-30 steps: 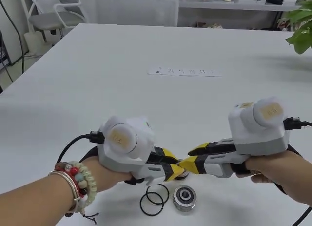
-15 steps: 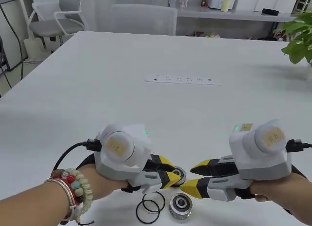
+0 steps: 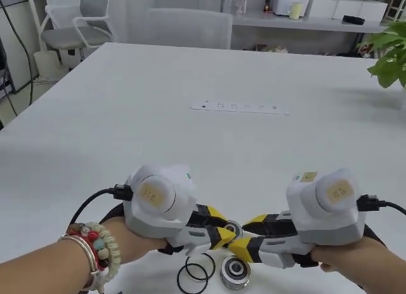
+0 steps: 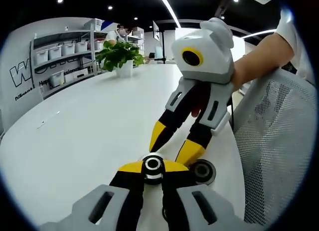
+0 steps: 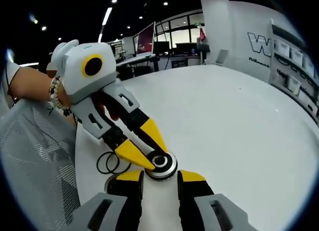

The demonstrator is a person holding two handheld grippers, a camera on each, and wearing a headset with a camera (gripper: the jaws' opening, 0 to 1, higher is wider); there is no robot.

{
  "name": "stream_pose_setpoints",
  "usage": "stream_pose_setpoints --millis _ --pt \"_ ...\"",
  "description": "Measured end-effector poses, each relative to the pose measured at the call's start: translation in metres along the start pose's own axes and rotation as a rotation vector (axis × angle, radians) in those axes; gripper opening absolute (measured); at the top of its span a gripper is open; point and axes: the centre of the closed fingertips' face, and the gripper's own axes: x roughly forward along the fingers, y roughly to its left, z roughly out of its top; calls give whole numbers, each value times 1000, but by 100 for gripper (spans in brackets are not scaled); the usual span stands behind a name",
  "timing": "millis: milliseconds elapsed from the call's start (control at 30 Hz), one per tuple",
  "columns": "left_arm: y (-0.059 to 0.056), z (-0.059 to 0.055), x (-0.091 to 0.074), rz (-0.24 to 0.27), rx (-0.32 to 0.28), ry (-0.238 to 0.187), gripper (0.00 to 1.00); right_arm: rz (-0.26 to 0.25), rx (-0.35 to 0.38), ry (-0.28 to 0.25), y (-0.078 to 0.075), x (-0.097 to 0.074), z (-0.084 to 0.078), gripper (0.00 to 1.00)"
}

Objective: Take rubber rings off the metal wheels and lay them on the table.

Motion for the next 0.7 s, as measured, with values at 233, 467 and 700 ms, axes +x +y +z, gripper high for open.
stream_pose_setpoints --millis 233,467,700 --pt "1 0 0 4 -4 0 8 13 -37 7 -1 -1 -3 17" --pt "2 0 1 9 -11 -1 8 19 -65 7 -1 -2 -3 15" --pt "3 0 1 10 -13 -1 8 28 -53 20 0 -4 -6 9"
